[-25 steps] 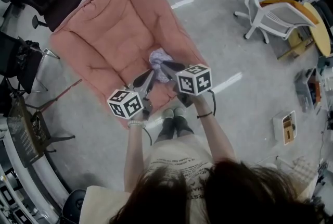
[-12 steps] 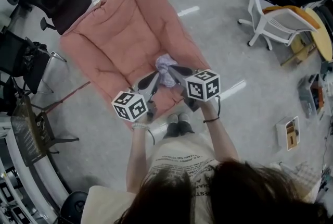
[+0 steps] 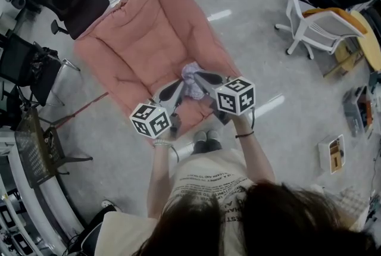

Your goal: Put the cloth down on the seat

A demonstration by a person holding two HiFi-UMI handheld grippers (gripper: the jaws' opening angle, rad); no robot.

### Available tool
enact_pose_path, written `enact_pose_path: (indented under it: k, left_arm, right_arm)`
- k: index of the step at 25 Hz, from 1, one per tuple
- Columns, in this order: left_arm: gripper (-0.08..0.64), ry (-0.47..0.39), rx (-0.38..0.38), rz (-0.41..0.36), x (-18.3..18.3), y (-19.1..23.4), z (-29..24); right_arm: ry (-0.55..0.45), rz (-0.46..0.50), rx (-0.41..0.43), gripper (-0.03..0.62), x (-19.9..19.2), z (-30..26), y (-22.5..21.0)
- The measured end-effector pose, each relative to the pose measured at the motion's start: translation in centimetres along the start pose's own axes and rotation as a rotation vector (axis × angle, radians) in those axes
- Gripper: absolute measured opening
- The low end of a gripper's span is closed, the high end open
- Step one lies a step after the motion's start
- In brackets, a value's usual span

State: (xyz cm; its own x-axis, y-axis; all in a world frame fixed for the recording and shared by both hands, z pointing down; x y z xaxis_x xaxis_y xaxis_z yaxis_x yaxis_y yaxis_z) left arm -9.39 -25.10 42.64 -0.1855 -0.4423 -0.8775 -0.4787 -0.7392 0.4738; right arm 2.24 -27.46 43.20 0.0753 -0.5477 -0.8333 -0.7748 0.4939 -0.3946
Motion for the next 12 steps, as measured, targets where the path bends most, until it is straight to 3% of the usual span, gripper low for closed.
enact_pose_path:
  k: [12]
  left_arm:
    - [-0.009, -0.004, -0.002, -0.008, 0.01, -0.72, 0.67]
  right_arm:
    - [-0.010, 0.025, 0.016, 0.002, 0.24, 0.42, 0.91]
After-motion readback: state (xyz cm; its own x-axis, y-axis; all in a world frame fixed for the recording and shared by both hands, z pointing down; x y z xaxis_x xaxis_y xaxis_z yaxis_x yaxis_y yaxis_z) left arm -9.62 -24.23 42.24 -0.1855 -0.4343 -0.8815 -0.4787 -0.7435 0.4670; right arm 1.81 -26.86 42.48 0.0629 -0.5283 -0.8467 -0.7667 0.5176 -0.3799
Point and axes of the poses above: the fingertips, and each gripper's own axes: z backward along the fingers, y to its left, x out of its top, the point moved 5 cm from there along z, backward along the fingers, and after that the axes turned 13 degrees about -x, right-handed, at the moved point
